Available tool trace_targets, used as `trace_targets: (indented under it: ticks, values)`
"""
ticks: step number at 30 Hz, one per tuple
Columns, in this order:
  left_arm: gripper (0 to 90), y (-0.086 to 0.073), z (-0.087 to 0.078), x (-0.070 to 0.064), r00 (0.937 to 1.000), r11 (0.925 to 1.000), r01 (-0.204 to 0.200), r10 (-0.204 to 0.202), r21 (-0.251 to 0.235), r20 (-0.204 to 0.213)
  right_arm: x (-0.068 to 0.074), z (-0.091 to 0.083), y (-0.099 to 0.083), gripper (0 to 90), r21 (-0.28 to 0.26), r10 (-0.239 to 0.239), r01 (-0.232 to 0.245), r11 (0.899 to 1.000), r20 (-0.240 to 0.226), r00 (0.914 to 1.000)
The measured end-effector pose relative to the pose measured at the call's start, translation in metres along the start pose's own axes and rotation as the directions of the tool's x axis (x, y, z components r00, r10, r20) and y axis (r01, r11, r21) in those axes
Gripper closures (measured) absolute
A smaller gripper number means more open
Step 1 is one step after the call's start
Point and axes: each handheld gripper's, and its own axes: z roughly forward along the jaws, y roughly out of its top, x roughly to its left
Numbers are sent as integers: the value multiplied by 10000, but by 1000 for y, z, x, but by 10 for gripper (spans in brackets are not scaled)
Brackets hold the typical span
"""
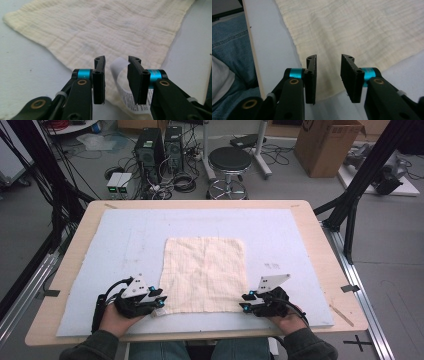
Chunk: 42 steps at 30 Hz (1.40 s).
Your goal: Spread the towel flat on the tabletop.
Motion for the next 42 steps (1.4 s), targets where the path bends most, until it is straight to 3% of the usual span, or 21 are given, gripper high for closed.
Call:
trace_targets:
  ticks: [3,8,12,14,35,38,42]
  values:
    - [673,0,8,3,10000,9995,-1,1,305,23,0,4,0,654,273,-74,72,9996,78,9999]
    - [692,-3,16,6,9998,9974,4,-17,723,177,-3,6,0,760,402,-107,94,9991,328,9994]
    - [752,-5,15,7,9996,9975,30,-48,705,260,-6,6,-1,873,379,-50,47,9993,73,10000]
    - [797,-6,15,6,9995,9979,35,-55,641,312,-7,5,-2,884,390,-24,25,9992,-17,10000]
    - [811,-8,8,-6,9974,9967,-434,393,692,603,1,-5,-9,885,468,-67,70,9989,-78,9999]
    - [796,-8,6,-7,9974,9973,-456,422,583,581,1,-6,-9,881,366,-37,41,9993,-128,9999]
    - [741,-5,2,-6,9989,9995,-272,266,138,385,0,-9,-8,798,-75,183,-185,9998,-339,9993]
